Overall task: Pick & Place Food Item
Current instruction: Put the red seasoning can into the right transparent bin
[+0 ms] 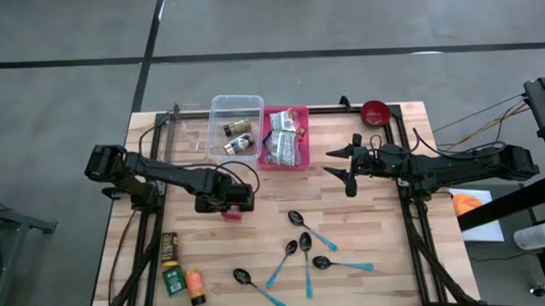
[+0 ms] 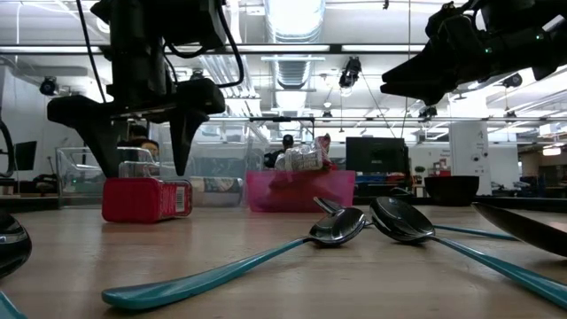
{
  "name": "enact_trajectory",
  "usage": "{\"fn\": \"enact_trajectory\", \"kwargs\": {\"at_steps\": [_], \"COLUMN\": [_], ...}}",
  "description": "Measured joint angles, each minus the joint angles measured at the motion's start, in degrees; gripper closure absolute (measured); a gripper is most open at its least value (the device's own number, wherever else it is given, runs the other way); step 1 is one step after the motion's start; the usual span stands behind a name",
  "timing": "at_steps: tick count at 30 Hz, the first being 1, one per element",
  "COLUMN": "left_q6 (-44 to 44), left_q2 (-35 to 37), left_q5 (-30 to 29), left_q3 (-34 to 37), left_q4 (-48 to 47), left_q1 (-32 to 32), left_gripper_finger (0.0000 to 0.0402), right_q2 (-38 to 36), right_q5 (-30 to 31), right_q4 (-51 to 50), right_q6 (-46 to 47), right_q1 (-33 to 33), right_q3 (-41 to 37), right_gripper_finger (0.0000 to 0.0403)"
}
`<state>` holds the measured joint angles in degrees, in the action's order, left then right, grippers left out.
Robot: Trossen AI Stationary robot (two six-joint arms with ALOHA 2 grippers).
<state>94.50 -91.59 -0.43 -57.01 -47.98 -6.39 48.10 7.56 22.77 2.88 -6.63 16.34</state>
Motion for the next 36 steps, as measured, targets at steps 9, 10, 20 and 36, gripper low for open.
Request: {"fn": "enact_trajectory", "kwargs": {"at_steps": [9, 10, 20, 36], "left_q6": [-2.05, -2.58, -3.22, -6.59], "left_q2": [0.00, 0.00, 0.00, -0.07], "left_q5": [0.00, 0.00, 0.00, -4.57], "left_q3": [0.00, 0.00, 0.00, 0.82], "left_q4": [0.12, 0.19, 0.17, 0.82], "left_q1": [0.00, 0.00, 0.00, -0.02], "left_gripper_finger": [0.0004, 0.0004, 0.0004, 0.0004], "right_q2": [0.02, 0.02, 0.00, 0.02], "right_q5": [0.02, 0.01, 0.02, 0.01], "right_q4": [0.01, 0.01, 0.01, 0.01], "right_q6": [0.03, -0.04, -0.03, 0.05], "right_q1": [0.00, 0.00, 0.00, 0.01], "right_q3": [0.00, 0.00, 0.00, 0.00], "right_gripper_finger": [0.0168, 0.0168, 0.0168, 0.0168]}}
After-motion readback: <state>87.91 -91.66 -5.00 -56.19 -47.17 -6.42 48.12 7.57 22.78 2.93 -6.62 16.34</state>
